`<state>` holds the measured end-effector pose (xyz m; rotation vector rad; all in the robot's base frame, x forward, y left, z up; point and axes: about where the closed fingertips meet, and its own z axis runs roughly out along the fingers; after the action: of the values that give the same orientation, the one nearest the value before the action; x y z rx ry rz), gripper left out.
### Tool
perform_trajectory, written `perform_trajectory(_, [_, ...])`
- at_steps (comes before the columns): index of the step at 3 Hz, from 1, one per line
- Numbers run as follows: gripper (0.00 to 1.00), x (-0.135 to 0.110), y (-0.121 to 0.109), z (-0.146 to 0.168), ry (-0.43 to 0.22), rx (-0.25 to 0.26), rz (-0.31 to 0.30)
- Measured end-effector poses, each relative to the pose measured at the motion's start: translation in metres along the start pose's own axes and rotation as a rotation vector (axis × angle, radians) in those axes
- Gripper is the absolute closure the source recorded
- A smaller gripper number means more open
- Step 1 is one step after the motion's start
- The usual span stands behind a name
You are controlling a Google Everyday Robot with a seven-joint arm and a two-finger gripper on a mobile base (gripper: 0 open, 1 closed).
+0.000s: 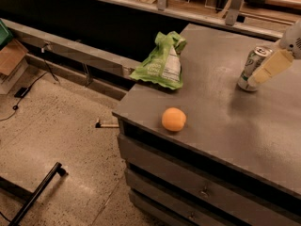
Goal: Move 7up can near green rice chip bag
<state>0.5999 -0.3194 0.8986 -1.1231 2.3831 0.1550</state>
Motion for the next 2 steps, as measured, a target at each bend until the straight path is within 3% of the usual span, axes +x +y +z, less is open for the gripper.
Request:
perform_trajectory(1, [0.00, 0.0000, 0.0000, 0.0001, 0.000, 0.000, 0.000])
perform_trajectory(2, [0.13, -0.0008, 0.0003, 0.0032, 0.001, -0.004, -0.001])
